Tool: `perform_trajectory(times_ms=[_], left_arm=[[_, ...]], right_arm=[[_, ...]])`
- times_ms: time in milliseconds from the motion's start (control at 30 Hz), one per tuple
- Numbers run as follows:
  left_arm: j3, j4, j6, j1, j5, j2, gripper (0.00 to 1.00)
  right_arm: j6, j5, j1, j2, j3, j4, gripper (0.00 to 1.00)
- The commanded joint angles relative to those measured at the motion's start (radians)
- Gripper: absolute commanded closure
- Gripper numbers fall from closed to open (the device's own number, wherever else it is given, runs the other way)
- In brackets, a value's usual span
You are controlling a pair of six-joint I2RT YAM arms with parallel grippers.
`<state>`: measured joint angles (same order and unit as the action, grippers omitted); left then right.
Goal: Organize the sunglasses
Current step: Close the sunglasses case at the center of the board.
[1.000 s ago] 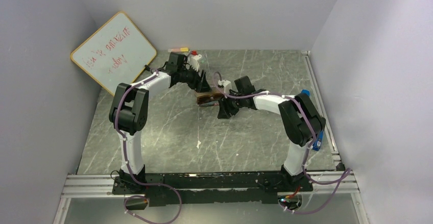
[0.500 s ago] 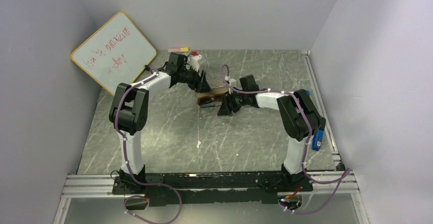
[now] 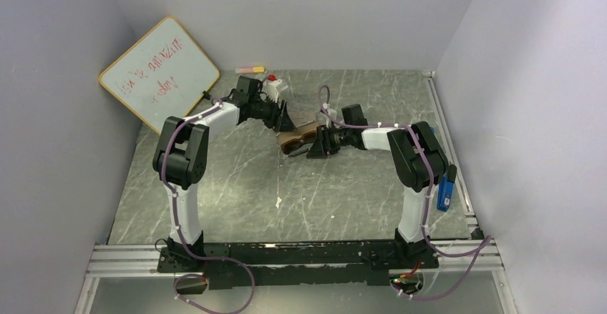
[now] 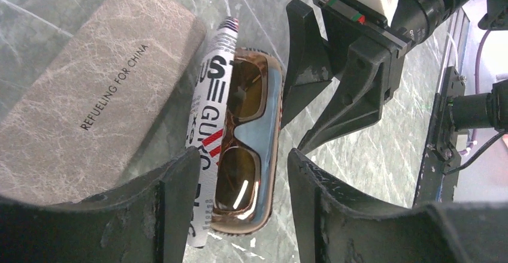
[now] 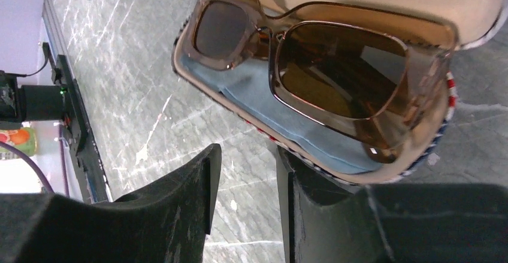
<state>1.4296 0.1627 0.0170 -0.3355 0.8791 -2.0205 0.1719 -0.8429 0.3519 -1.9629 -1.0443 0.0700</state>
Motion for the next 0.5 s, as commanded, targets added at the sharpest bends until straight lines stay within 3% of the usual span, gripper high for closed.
perform_trajectory(times_ms=[0,467], left_arm=[[-0.020,0.004,0.015,-0.007,0.042,0.058,0.40],[-0.058,-0.049,0.059,-0.007,0.072,0.071,0.51]], right_arm=[[0.029,-0.039,-0.005,-0.011,-0.017,0.065,0.57],[0.034,-0.030,-0.020,-0.028,-0.011,0.083,0.59]])
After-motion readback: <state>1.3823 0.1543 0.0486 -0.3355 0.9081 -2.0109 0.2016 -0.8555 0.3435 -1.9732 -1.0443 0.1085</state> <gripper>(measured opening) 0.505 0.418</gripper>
